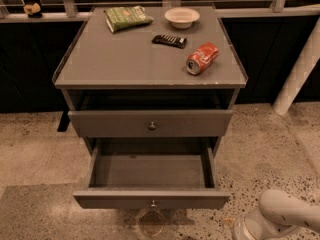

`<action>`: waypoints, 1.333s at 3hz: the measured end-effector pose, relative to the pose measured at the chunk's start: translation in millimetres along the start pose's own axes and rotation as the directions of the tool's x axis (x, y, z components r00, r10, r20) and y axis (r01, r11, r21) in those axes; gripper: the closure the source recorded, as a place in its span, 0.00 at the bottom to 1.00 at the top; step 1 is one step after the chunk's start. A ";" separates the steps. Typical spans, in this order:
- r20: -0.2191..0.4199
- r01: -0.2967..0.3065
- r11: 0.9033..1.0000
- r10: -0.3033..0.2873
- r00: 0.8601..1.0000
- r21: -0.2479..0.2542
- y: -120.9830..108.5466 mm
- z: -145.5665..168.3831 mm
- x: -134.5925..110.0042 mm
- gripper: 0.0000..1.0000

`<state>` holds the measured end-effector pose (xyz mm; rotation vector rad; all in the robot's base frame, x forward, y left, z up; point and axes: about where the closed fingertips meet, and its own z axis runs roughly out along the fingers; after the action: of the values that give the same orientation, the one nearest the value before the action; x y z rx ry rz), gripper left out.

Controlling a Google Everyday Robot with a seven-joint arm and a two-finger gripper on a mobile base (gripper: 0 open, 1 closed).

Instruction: Close middle drawer

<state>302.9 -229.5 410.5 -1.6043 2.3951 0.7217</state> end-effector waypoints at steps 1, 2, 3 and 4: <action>-0.008 0.031 0.999 -0.031 0.999 0.009 -16.5 12.3 -10.1 0.00; -0.009 0.053 0.998 -0.053 0.999 0.045 -38.8 11.5 -24.6 0.00; -0.001 0.034 0.997 -0.034 0.999 0.068 -66.6 7.9 -27.8 0.00; 0.011 0.001 0.996 -0.002 1.000 0.087 -102.4 4.0 -26.2 0.00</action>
Offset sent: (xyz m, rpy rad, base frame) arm 0.0786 0.0174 -0.0091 -0.0357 -0.1167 0.0324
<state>405.8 -237.1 386.9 -1.5636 2.3828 0.6151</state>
